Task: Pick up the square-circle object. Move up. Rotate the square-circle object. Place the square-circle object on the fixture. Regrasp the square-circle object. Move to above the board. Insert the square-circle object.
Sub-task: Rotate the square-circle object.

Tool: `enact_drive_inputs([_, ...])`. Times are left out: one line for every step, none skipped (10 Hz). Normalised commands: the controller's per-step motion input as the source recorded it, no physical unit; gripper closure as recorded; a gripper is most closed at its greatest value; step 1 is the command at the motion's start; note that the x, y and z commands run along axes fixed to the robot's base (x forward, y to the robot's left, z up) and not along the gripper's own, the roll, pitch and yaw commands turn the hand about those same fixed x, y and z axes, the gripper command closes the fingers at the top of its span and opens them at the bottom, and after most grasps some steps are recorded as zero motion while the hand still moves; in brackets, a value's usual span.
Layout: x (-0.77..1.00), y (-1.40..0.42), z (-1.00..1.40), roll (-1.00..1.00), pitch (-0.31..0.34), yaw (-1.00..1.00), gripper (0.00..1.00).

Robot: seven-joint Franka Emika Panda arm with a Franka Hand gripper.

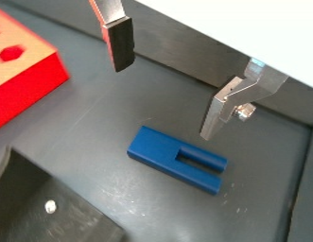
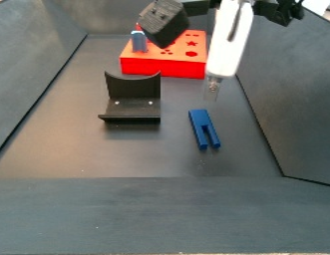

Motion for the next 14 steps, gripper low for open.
enact_drive_inputs([0.02, 0.0, -0.03, 0.0, 0.001, 1.0, 0.0])
enact_drive_inputs([0.02, 0.0, -0.03, 0.0, 0.001, 1.0, 0.0])
enact_drive_inputs([0.02, 0.0, -0.03, 0.0, 0.001, 1.0, 0.0])
enact_drive_inputs([0.02, 0.0, -0.03, 0.0, 0.001, 1.0, 0.0])
enact_drive_inputs([0.02, 0.0, -0.03, 0.0, 0.001, 1.0, 0.0])
enact_drive_inputs([0.02, 0.0, -0.03, 0.0, 0.001, 1.0, 0.0])
enact_drive_inputs([0.02, 0.0, -0.03, 0.0, 0.001, 1.0, 0.0])
enact_drive_inputs([0.02, 0.0, -0.03, 0.0, 0.002, 1.0, 0.0])
enact_drive_inputs([0.02, 0.0, -0.03, 0.0, 0.002, 1.0, 0.0])
enact_drive_inputs([0.02, 0.0, -0.03, 0.0, 0.002, 1.0, 0.0])
enact_drive_inputs([0.02, 0.0, -0.03, 0.0, 0.002, 1.0, 0.0])
enact_drive_inputs([0.02, 0.0, -0.03, 0.0, 0.002, 1.0, 0.0])
enact_drive_inputs([0.02, 0.0, -0.03, 0.0, 0.002, 1.0, 0.0])
enact_drive_inputs([0.02, 0.0, -0.03, 0.0, 0.002, 1.0, 0.0])
